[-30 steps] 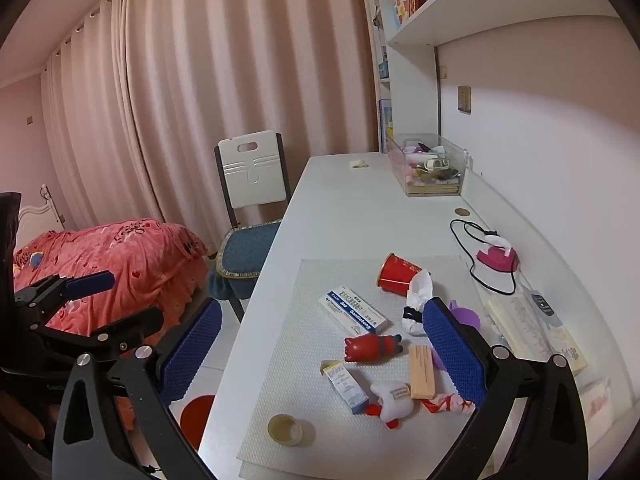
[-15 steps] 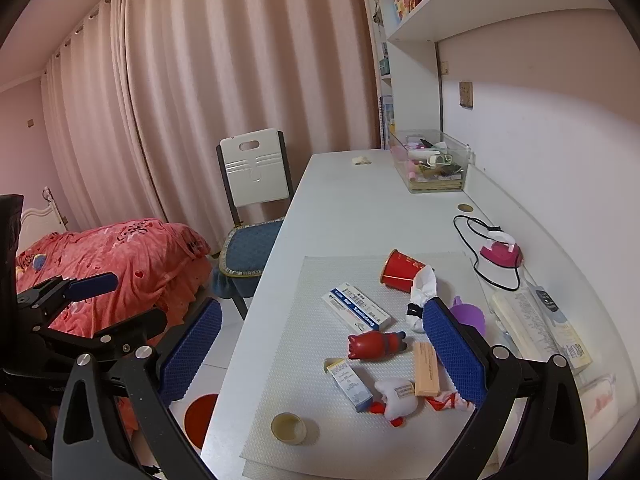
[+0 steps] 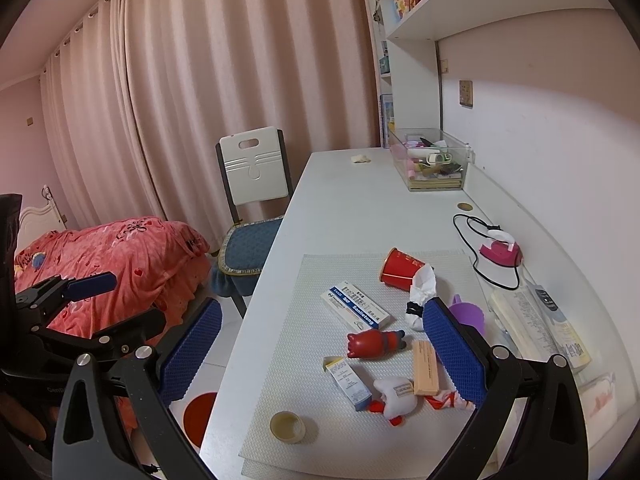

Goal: Collect trash

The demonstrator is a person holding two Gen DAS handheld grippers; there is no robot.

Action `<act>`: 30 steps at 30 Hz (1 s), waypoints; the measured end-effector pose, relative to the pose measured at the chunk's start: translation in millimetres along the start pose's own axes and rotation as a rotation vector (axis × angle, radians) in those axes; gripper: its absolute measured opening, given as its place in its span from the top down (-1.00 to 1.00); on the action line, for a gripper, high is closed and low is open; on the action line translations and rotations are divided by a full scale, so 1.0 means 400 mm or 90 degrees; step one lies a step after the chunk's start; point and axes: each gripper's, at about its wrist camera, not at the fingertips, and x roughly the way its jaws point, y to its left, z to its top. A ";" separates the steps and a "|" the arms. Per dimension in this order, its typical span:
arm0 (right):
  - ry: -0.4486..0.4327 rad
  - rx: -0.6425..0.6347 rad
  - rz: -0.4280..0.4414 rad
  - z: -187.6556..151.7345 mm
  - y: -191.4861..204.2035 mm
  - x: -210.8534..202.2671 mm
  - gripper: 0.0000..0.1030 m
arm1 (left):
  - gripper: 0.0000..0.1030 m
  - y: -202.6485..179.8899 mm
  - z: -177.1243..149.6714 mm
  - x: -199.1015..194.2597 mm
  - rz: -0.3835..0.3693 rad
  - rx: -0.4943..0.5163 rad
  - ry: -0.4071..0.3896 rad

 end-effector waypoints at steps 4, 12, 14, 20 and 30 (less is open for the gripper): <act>0.000 -0.001 0.001 0.000 0.000 0.000 -0.91 | -0.91 -0.001 0.000 0.002 0.000 0.000 0.001; 0.000 -0.001 0.000 0.000 0.000 0.000 -0.91 | -0.91 -0.001 -0.001 0.002 0.000 0.000 0.002; 0.000 -0.001 0.000 0.000 0.000 0.000 -0.91 | -0.91 -0.002 -0.002 0.002 0.000 0.001 0.001; 0.000 -0.001 0.001 0.000 -0.001 0.001 -0.91 | -0.91 -0.004 -0.002 0.003 0.001 0.001 0.002; -0.001 0.000 0.001 0.000 -0.001 0.001 -0.91 | -0.91 -0.004 -0.003 0.003 0.000 0.001 0.002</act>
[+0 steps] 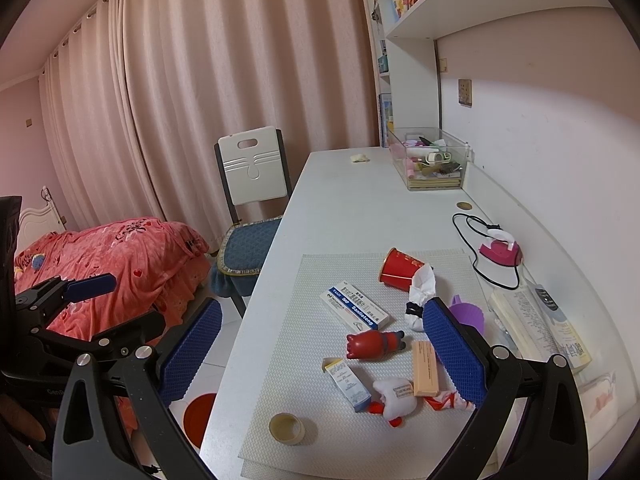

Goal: Collect trash

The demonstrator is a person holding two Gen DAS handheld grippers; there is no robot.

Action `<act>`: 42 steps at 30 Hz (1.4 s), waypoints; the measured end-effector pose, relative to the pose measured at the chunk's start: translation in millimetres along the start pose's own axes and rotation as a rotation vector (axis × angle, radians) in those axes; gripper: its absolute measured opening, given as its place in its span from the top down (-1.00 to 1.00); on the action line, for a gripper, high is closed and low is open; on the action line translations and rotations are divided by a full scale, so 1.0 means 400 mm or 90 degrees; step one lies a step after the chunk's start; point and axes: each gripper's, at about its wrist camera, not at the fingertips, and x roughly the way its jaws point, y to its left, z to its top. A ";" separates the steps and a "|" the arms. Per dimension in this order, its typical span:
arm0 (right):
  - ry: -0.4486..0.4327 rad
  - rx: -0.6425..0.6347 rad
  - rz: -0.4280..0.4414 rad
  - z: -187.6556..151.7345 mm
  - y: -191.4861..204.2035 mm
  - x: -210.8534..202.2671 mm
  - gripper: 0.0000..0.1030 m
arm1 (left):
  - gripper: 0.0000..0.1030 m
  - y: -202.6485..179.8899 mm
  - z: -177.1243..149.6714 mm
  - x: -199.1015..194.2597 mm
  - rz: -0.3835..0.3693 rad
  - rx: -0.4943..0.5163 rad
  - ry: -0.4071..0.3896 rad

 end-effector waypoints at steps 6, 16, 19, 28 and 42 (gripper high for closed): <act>0.000 0.001 -0.001 0.000 -0.004 0.001 -0.91 | -0.91 0.000 0.004 0.001 0.001 -0.001 0.002; 0.001 0.001 -0.001 0.000 -0.005 0.002 -0.91 | -0.91 -0.005 -0.005 0.005 -0.001 0.000 0.005; 0.001 0.001 -0.001 0.001 -0.004 0.002 -0.91 | -0.91 -0.009 -0.009 0.007 -0.002 0.001 0.006; 0.006 0.009 -0.009 -0.007 -0.011 -0.003 -0.91 | -0.91 -0.027 -0.024 0.027 -0.010 0.016 0.024; 0.031 0.073 -0.081 -0.081 -0.070 -0.068 -0.91 | -0.91 -0.104 -0.044 0.044 -0.080 0.090 0.084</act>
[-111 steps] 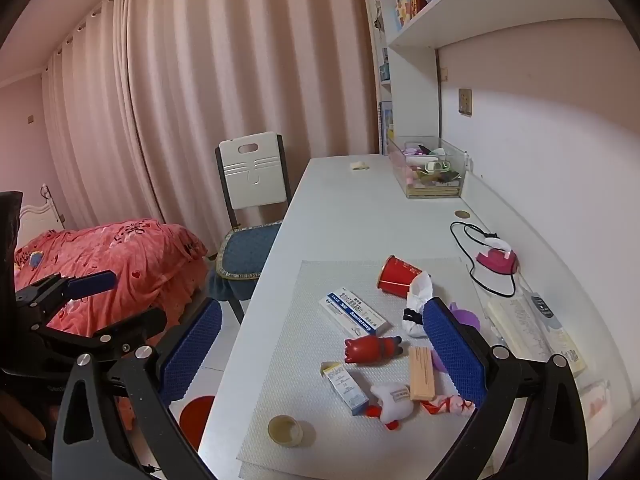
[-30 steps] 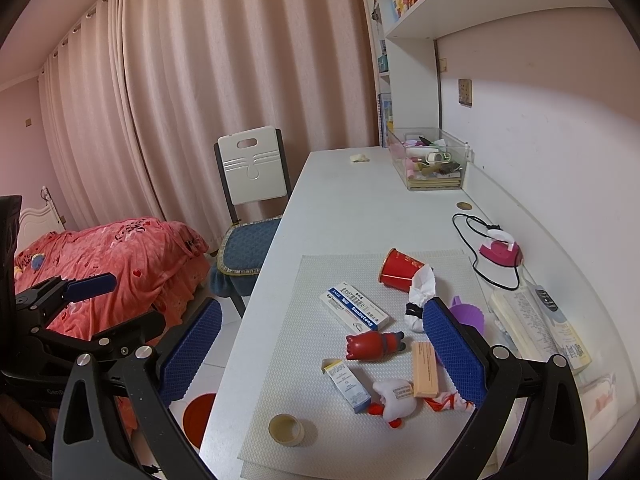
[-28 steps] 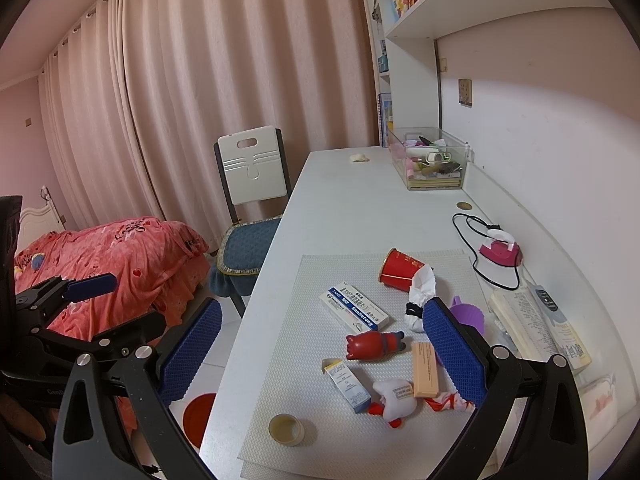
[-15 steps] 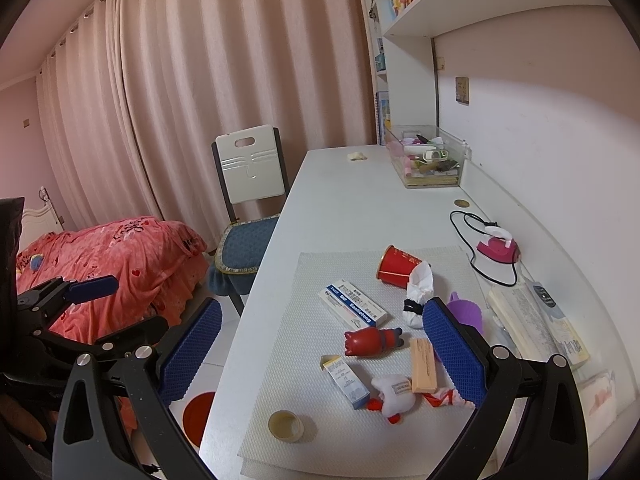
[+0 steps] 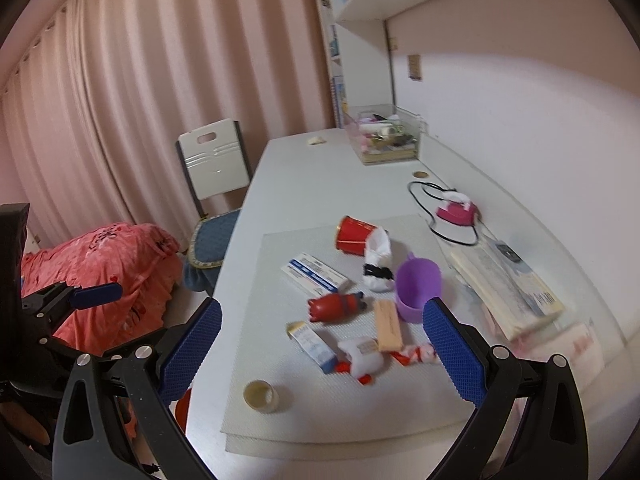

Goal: Collect trash
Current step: 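Grasp the tape roll with the left tool while the right tool grasps the medicine box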

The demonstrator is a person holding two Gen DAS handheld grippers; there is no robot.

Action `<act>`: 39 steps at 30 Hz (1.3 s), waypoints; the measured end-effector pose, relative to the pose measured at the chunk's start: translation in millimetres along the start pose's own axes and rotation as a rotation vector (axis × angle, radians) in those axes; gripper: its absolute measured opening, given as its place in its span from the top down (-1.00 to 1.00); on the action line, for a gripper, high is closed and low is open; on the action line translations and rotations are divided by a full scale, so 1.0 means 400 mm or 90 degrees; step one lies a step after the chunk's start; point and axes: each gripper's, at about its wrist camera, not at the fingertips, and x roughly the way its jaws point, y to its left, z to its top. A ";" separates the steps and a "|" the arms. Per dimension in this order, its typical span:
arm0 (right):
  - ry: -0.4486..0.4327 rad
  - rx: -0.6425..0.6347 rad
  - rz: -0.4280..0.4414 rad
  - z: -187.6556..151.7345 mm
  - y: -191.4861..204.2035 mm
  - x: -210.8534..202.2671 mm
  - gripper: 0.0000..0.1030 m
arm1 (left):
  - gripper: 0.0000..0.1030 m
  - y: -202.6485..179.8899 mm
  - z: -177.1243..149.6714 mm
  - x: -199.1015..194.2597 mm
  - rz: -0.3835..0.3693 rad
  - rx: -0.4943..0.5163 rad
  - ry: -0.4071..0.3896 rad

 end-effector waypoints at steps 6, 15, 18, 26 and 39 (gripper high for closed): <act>0.011 0.030 -0.026 -0.022 -0.032 -0.017 -0.91 | -0.91 -0.035 0.005 0.017 -0.025 0.033 0.023; 0.046 0.065 -0.036 -0.061 -0.069 -0.012 -0.91 | -0.91 -0.064 -0.007 0.069 -0.062 0.060 0.086; 0.076 0.041 -0.013 -0.069 -0.073 0.008 -0.91 | -0.91 -0.057 -0.019 0.095 -0.106 0.065 0.117; 0.135 -0.055 0.077 -0.079 -0.070 0.102 -0.91 | -0.91 -0.030 -0.074 0.175 -0.147 0.098 0.189; 0.217 -0.159 0.215 -0.098 -0.060 0.295 -0.26 | -0.85 -0.037 -0.115 0.299 -0.153 0.137 0.226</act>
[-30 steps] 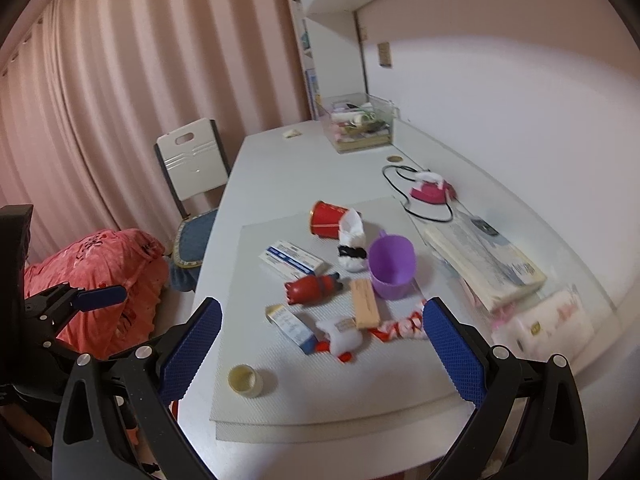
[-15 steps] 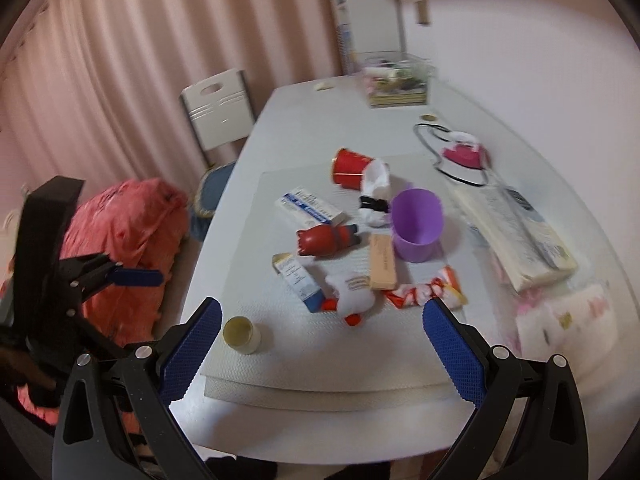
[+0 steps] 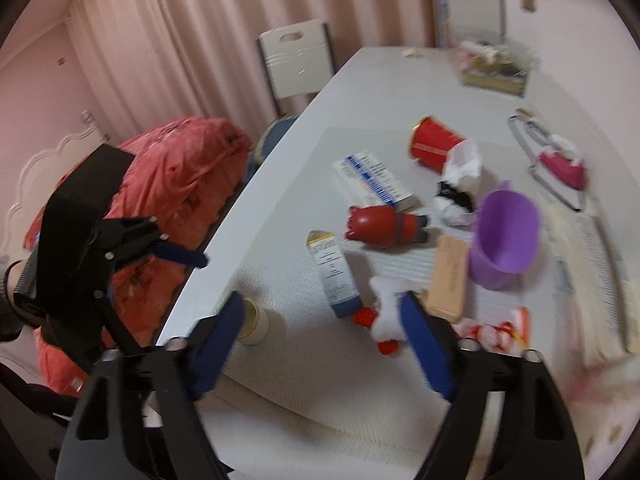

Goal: Collect trash
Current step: 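Grasp the tape roll with the left tool while the right tool grasps the medicine box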

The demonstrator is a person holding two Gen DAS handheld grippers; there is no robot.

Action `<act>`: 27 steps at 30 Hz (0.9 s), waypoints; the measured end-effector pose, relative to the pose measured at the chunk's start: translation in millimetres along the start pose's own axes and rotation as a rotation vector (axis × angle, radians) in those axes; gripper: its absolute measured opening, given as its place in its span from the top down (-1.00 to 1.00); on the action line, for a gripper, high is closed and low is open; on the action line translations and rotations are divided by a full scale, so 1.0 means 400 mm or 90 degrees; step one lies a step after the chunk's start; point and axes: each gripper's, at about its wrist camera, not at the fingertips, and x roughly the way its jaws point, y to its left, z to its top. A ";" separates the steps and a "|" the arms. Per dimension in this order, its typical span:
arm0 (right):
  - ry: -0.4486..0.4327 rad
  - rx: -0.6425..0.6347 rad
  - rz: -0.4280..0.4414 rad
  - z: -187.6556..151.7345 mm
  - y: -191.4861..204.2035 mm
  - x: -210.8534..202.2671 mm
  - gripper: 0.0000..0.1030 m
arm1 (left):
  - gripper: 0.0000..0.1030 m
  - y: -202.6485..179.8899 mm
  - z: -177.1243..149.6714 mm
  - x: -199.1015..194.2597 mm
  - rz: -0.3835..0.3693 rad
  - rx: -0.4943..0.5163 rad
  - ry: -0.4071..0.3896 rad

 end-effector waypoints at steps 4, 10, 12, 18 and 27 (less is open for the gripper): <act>0.023 -0.050 0.012 0.014 0.002 0.054 -0.19 | -0.60 0.010 0.001 0.027 -0.006 0.021 0.010; 0.052 -0.089 0.017 0.031 -0.013 0.117 -0.08 | -0.60 0.015 0.001 0.047 -0.028 0.048 0.012; 0.056 -0.093 0.015 0.035 -0.017 0.132 -0.08 | -0.51 0.017 0.004 0.054 -0.030 0.050 0.012; 0.086 -0.126 0.029 0.045 -0.013 0.186 -0.08 | -0.47 0.018 0.010 0.075 -0.041 0.071 0.009; 0.124 -0.141 0.028 0.041 -0.034 0.244 0.45 | -0.25 0.022 0.007 0.090 -0.042 0.083 0.002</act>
